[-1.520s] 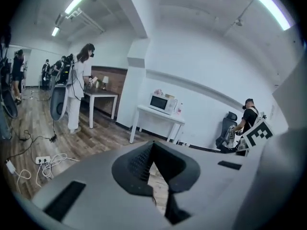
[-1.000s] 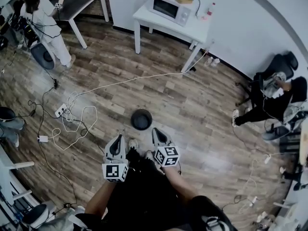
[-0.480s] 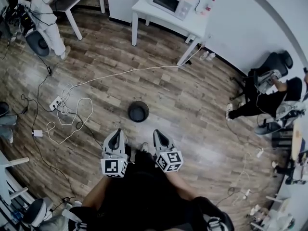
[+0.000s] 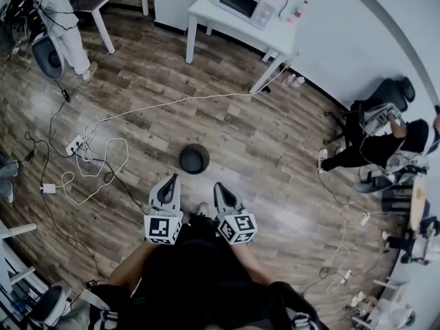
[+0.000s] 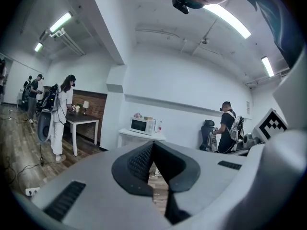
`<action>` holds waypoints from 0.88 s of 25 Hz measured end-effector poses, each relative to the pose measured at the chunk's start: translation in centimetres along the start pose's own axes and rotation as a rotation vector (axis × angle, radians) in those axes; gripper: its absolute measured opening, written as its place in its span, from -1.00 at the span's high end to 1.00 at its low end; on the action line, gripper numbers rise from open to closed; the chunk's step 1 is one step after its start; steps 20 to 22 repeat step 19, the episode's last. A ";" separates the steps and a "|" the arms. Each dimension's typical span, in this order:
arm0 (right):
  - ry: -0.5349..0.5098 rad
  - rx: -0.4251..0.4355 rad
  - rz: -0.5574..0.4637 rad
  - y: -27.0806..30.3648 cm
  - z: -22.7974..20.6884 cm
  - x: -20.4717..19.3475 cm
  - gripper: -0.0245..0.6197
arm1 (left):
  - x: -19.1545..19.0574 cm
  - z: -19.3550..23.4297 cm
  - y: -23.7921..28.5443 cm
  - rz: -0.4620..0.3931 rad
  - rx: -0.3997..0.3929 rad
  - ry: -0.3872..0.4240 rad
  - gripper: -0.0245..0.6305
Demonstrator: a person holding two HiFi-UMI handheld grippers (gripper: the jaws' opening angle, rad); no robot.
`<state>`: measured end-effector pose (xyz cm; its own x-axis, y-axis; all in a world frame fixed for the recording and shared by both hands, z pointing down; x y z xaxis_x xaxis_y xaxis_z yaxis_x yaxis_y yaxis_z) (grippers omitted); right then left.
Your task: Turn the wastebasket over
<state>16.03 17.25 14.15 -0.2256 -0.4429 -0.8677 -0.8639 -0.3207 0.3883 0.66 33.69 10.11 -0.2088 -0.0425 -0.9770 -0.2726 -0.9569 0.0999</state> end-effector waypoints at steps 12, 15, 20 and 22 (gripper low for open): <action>-0.023 0.003 -0.003 0.9 -0.2 0.6 0.82 | 0.1 -0.1 1.1 -0.001 -0.015 0.011 0.82; -0.022 0.006 -0.005 0.8 -0.1 0.6 0.82 | 0.0 0.0 1.0 0.001 -0.013 0.024 0.82; -0.028 0.008 -0.007 0.8 0.2 0.5 0.82 | 0.0 0.1 0.7 0.003 -0.008 0.005 0.82; -0.028 0.008 -0.007 0.8 0.2 0.5 0.82 | 0.0 0.1 0.7 0.003 -0.008 0.005 0.82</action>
Point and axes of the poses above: the fingertips, and each gripper's own axes: y forward along the fingers, z to its left, x out of its top, the point moved 10 cm from there along -y, backward along the fingers, and after that the axes turned 11 degrees about -x, right-handed, at the moved point
